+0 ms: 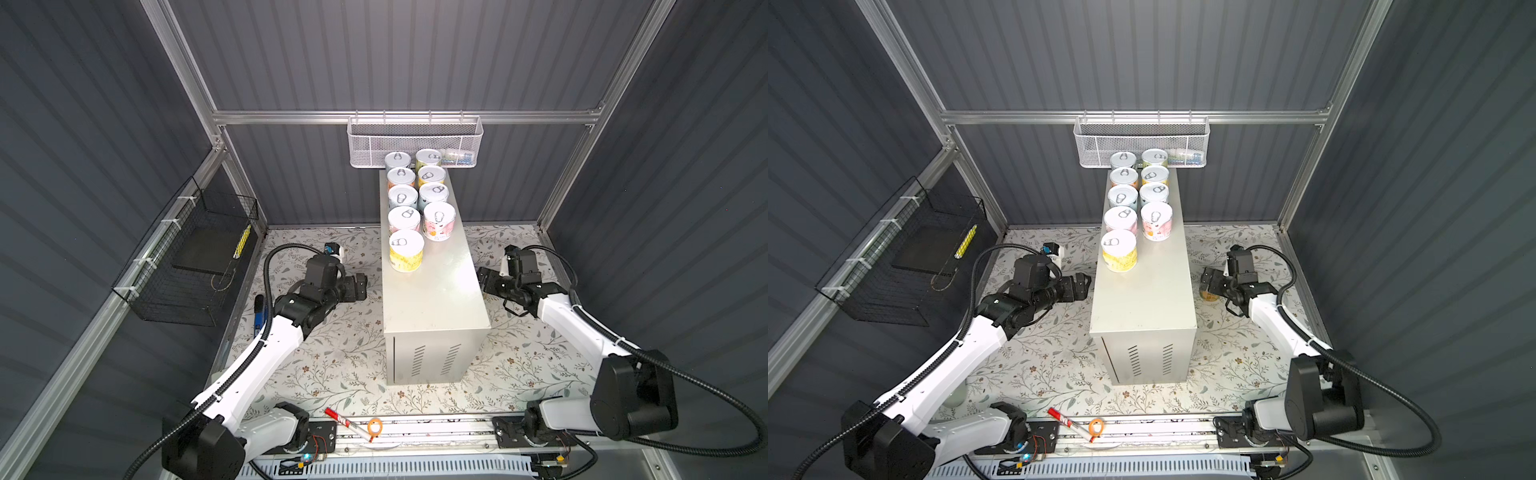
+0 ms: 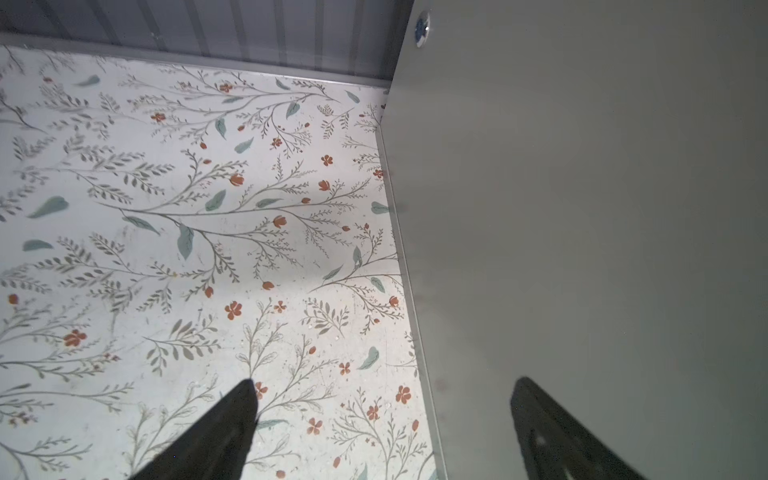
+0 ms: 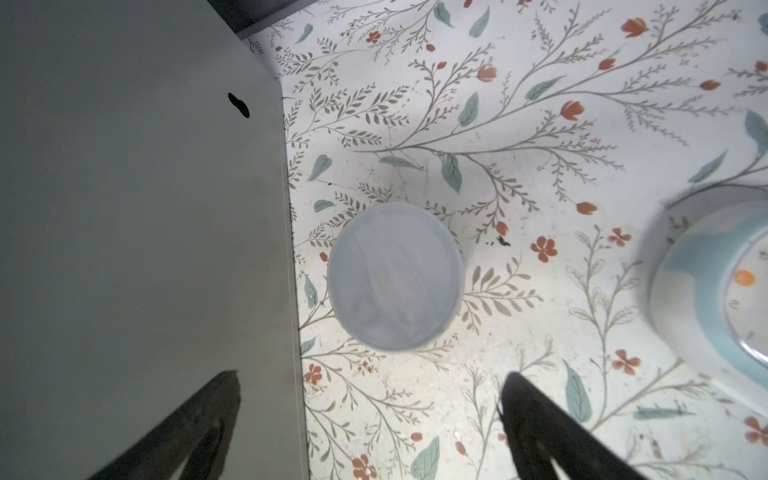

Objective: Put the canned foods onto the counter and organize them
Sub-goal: 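Lower the right gripper toward a white-lidded can on the table while the left gripper settles, then close the right gripper around the white-lidded orange-labelled can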

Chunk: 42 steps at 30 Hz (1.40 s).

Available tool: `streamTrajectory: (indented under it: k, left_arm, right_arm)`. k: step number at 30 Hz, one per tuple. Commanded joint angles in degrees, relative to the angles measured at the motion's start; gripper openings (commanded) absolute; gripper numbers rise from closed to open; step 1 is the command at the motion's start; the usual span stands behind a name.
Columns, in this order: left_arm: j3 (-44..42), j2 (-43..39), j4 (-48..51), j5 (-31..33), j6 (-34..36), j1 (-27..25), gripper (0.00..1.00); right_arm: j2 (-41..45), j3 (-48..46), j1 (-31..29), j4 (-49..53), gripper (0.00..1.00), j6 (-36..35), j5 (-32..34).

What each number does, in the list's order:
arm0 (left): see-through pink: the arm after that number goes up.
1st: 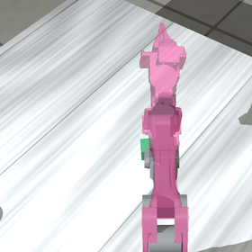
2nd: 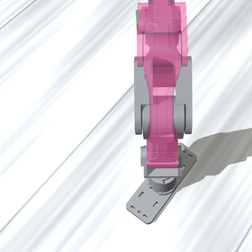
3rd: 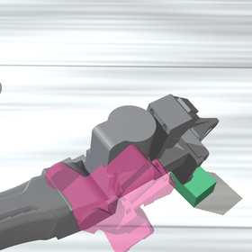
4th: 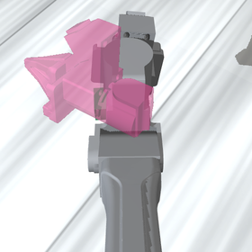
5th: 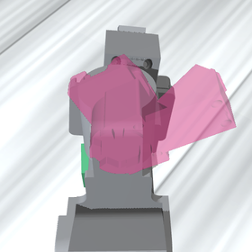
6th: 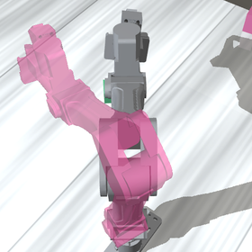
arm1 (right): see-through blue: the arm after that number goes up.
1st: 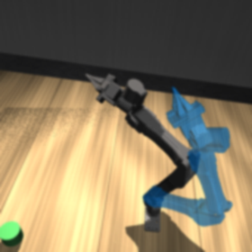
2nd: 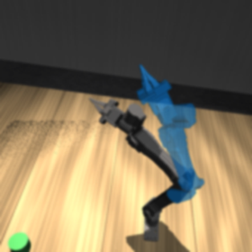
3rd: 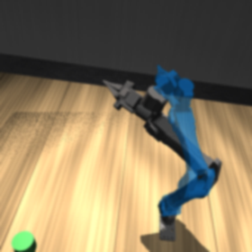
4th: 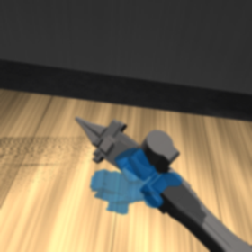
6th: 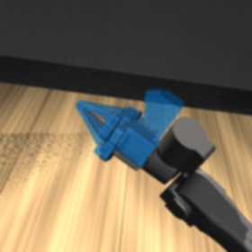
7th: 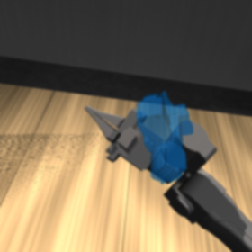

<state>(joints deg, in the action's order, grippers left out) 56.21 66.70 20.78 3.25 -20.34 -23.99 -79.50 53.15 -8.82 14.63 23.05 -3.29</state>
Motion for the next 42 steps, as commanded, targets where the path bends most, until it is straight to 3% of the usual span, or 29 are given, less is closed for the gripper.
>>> streamTrajectory:
  k: [1, 16, 42]
  left_arm:
    - [-2.15, 1.07, -6.16, -8.16, -4.29, 2.45, 0.95]
    - [-2.79, 6.08, -9.54, -10.17, -5.67, 3.78, 0.93]
    - [-4.53, 6.22, -11.31, -10.72, -6.21, 3.78, 0.92]
  right_arm:
    - [-2.41, 2.68, 0.21, -0.4, 0.99, -0.55, 0.32]
    - [-14.87, 6.73, 0.11, -1.68, 0.99, -0.56, 2.62]
    - [-21.78, 6.88, -0.32, -6.85, 0.93, -0.02, 6.73]
